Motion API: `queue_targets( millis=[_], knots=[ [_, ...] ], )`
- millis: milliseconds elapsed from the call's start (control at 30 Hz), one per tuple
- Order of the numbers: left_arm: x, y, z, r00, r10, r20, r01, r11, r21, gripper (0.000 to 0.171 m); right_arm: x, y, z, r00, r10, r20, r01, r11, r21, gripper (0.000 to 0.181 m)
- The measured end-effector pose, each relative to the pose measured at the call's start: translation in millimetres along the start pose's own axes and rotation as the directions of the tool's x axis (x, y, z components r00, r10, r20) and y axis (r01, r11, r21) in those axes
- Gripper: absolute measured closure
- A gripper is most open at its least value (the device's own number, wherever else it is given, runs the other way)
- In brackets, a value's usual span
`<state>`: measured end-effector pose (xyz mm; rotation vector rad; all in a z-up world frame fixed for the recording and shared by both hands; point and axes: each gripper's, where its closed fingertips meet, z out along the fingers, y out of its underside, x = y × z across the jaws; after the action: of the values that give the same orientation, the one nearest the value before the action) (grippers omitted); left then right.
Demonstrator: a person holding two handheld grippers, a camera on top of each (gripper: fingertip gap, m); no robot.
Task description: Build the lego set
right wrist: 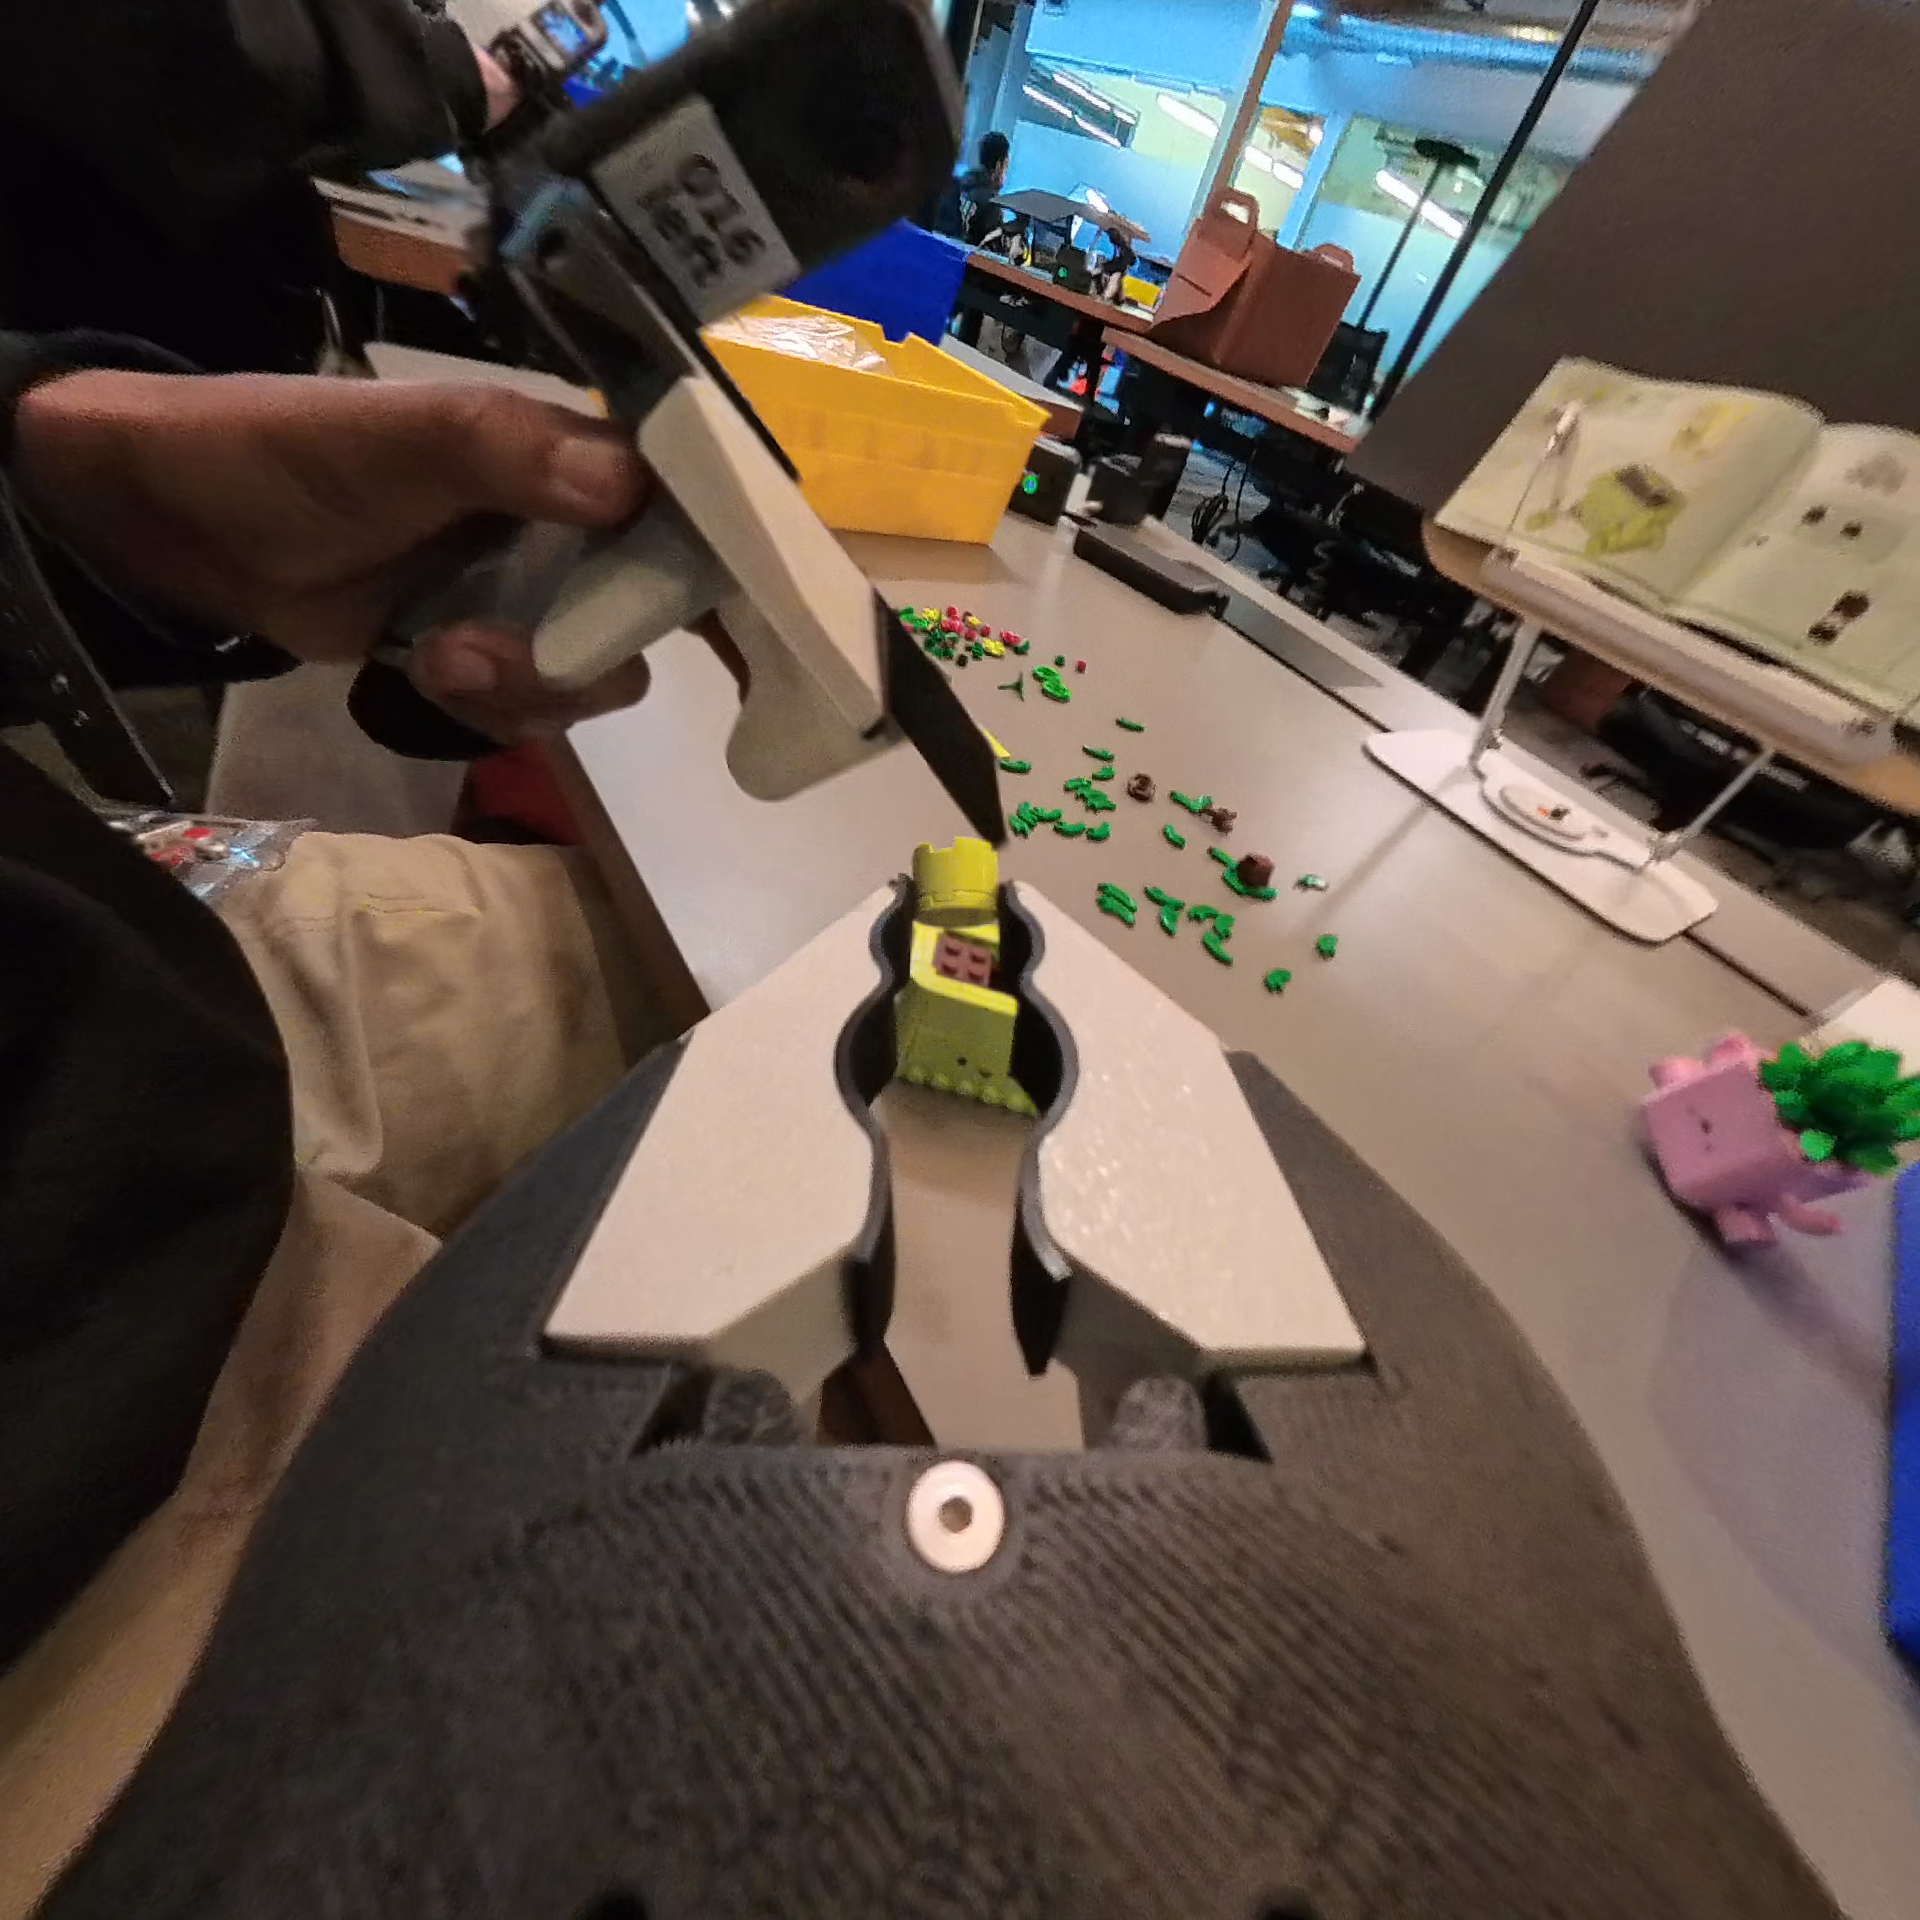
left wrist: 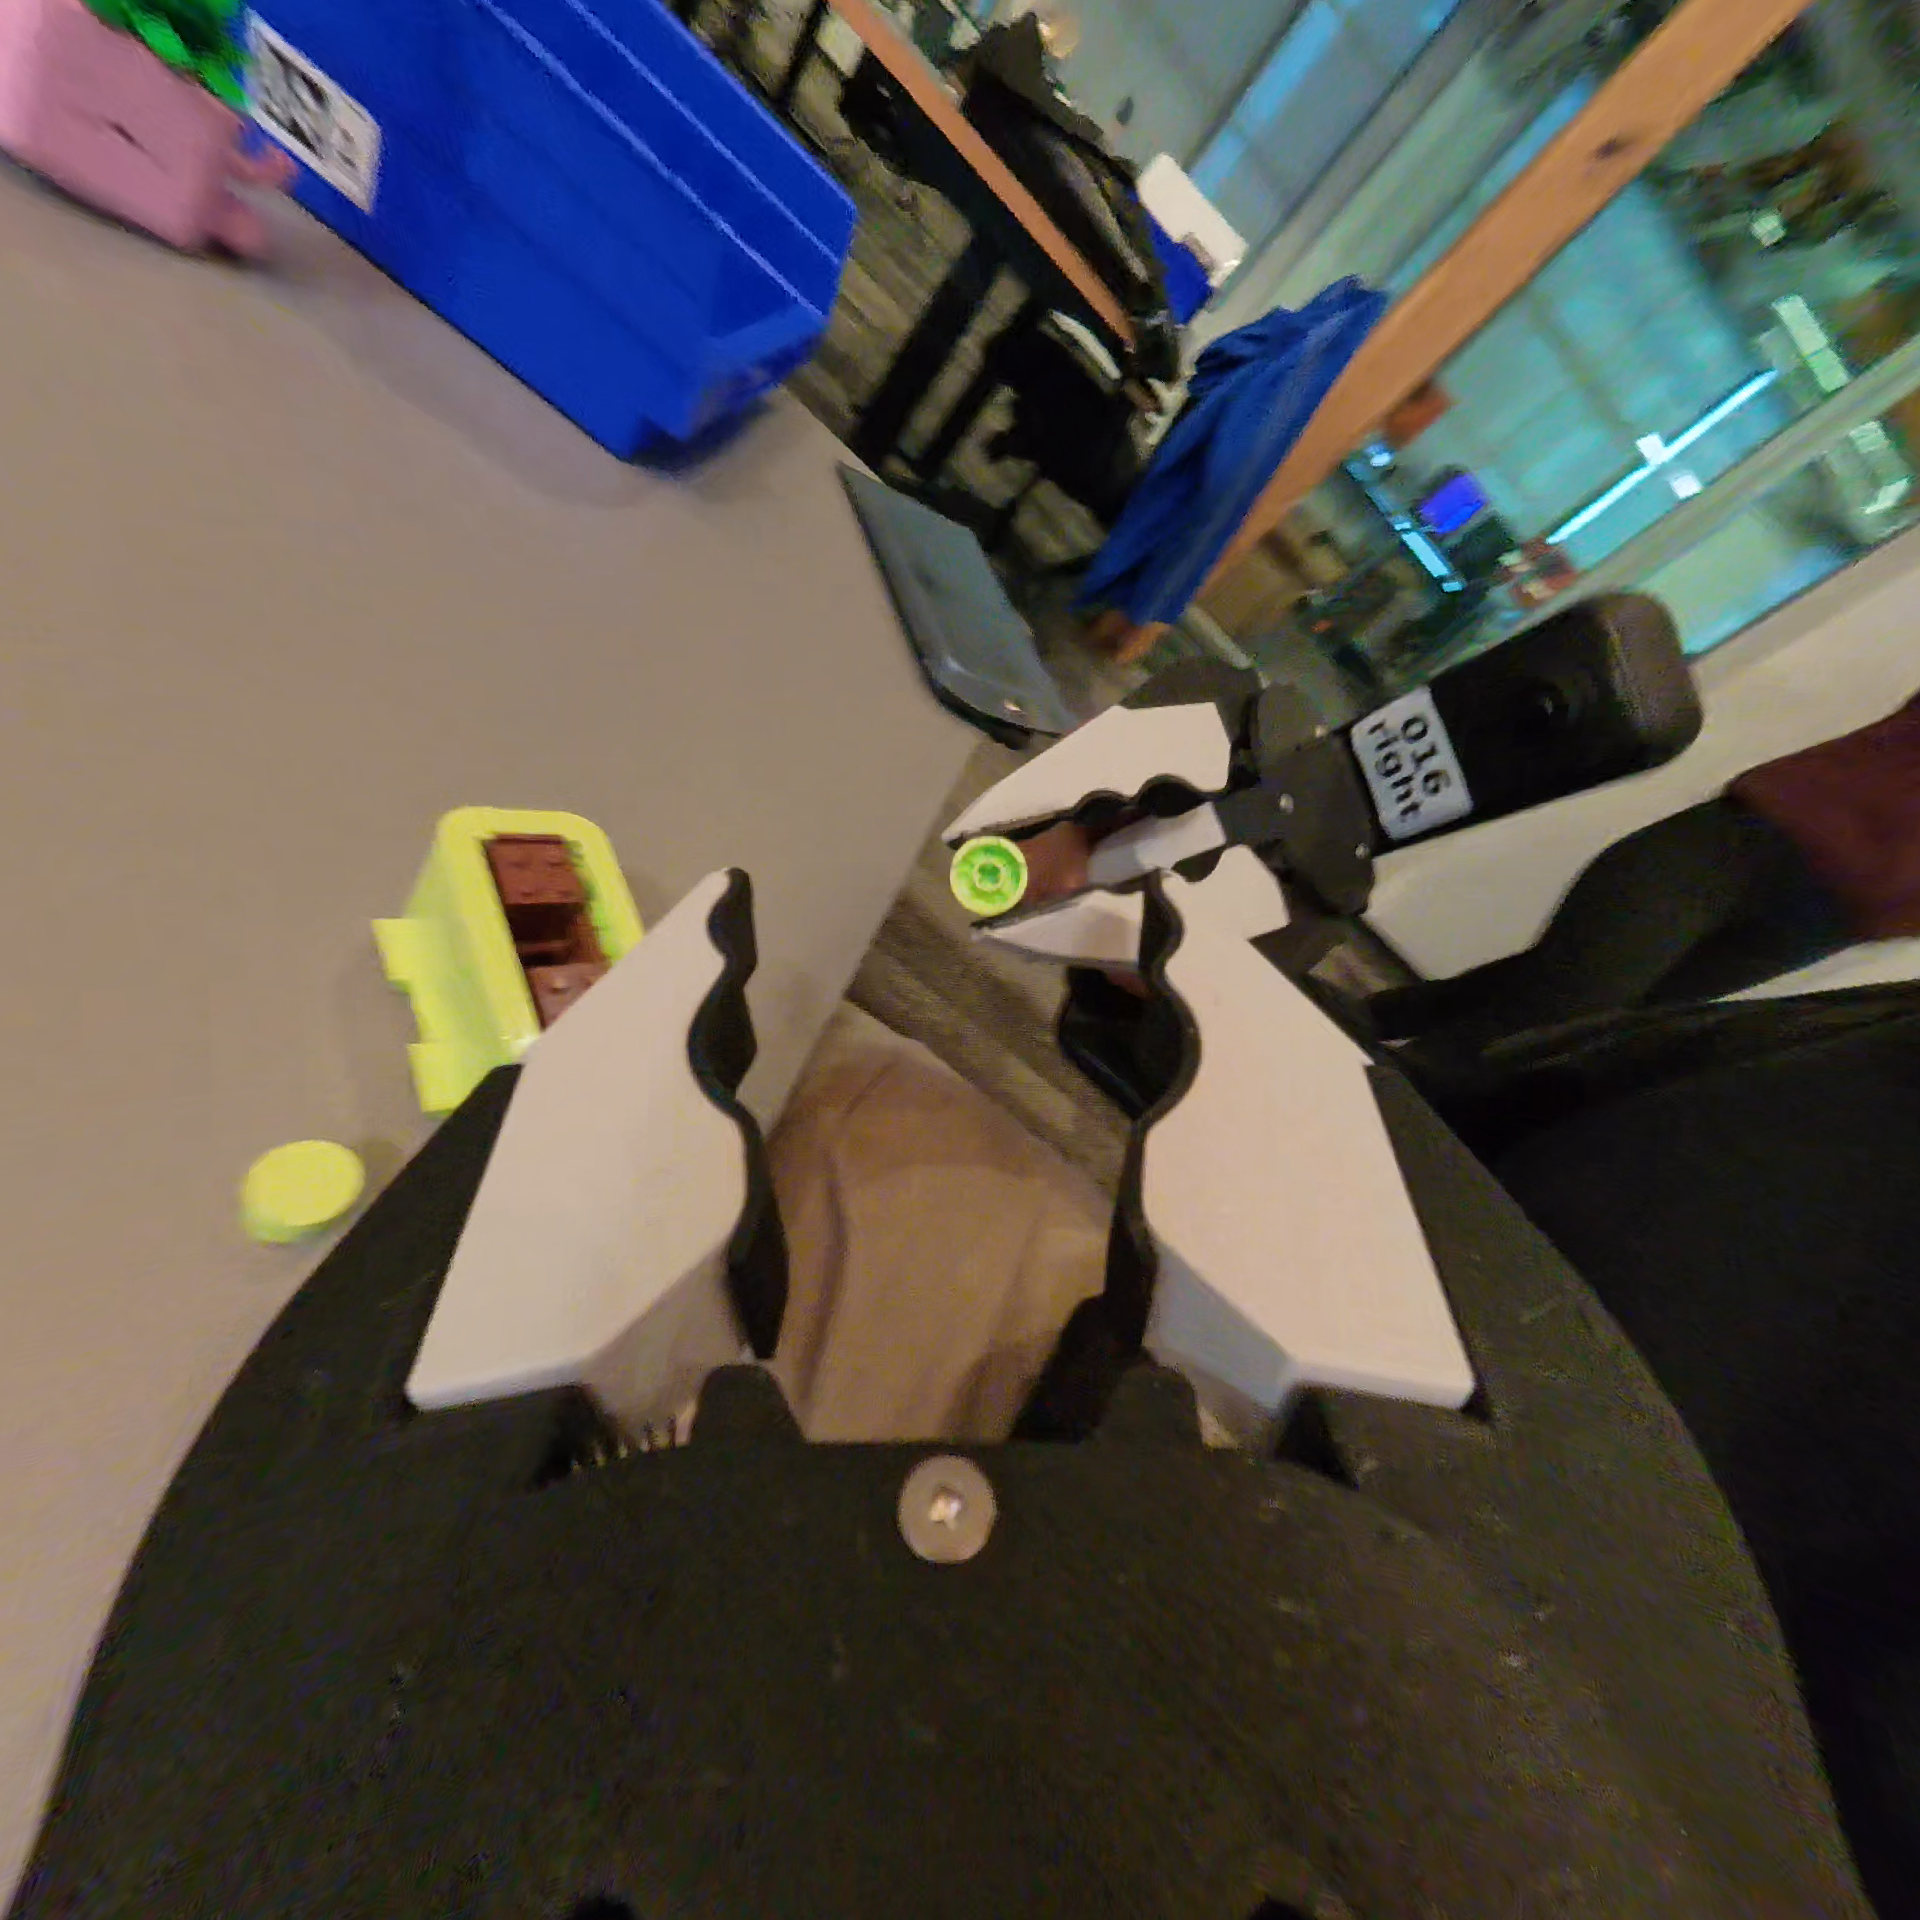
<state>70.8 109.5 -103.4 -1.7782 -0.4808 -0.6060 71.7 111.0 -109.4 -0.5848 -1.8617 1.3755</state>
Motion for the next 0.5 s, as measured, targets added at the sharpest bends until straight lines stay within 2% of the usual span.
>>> queue_targets(
  millis=[33,100,300,433,500],
  knots=[
    [2,1,2,0.999,-0.042,-0.029,0.041,0.999,-0.007,0.094,-2,-4,1,1.000,-0.029,-0.008,0.029,1.000,0.002,0.167],
    [6,4,5,0.992,-0.090,-0.093,0.090,0.996,-0.012,0.099,-6,-10,3,0.997,-0.077,-0.017,0.077,0.997,-0.001,0.167],
    [28,-1,0,0.933,-0.211,-0.292,0.223,0.975,0.008,0.158,-11,-25,-2,0.992,-0.118,-0.038,0.119,0.992,0.031,0.167],
    [41,-7,-6,0.828,-0.338,-0.447,0.365,0.930,-0.026,0.158,-14,-40,-10,0.997,-0.070,-0.012,0.071,0.990,0.125,0.166],
    [43,-6,-7,0.795,-0.370,-0.481,0.399,0.916,-0.045,0.158,-14,-44,-14,0.998,-0.058,-0.001,0.057,0.987,0.147,0.164]
  ],
)
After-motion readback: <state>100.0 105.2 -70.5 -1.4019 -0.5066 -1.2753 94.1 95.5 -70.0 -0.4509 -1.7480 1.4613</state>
